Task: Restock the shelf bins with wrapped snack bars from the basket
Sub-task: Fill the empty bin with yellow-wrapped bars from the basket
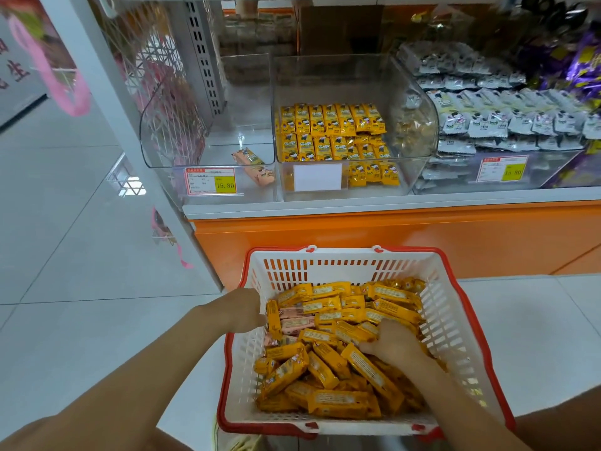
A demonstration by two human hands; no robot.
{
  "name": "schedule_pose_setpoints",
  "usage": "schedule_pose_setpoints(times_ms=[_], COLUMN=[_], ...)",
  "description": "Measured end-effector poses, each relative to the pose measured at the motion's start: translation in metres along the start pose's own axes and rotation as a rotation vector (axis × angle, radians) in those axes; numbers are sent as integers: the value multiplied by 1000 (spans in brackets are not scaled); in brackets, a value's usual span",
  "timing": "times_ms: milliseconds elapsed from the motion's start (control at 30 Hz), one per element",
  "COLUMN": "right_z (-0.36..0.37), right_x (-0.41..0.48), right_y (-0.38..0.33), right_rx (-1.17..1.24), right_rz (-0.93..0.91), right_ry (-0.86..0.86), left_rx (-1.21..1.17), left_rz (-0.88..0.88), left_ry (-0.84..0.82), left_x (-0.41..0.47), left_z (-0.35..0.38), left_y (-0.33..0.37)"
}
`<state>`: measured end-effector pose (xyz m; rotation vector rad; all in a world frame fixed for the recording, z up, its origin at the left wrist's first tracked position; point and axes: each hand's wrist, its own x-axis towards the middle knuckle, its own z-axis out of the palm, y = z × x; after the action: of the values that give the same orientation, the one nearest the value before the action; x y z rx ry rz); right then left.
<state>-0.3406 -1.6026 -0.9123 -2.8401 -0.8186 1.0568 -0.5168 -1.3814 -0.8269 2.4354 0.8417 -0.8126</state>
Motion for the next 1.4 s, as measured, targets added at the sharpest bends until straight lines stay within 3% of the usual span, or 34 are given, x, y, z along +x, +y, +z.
schedule_pose_setpoints(times_ms=[100, 300, 433, 500, 633, 800, 1033, 1167, 1400], right_z=[-23, -63, -69, -73, -85, -96, -112, -117, -121], right_x=[-9, -55, -78, -80, -78, -79, -75, -72, -79], right_y=[-16, -66, -80, -79, -72, -65, -53, -46, -46], right_rx=[106, 330, 326, 377, 457, 558, 1192, 1339, 1261], right_rz=[-67, -373, -498, -539, -604, -648, -542, -532, -610], right_ry=[44, 344, 561, 550, 453, 387, 114, 128, 290], left_rx=[-171, -1094, -1391, -1479, -1588, -1554, -1636, -1629, -1625], left_rz=[-14, 9, 44, 62, 93, 115, 276, 374, 474], left_ry=[-18, -77, -39, -21, -76, -76, -217, -245, -264], left_x=[0, -8, -14, -14, -14, -14, -12, -12, -10], left_z=[-2, -20, -30, -34, -42, -48, -59, -64, -72], left_y=[8, 39, 53, 54, 52, 61, 76, 83, 94])
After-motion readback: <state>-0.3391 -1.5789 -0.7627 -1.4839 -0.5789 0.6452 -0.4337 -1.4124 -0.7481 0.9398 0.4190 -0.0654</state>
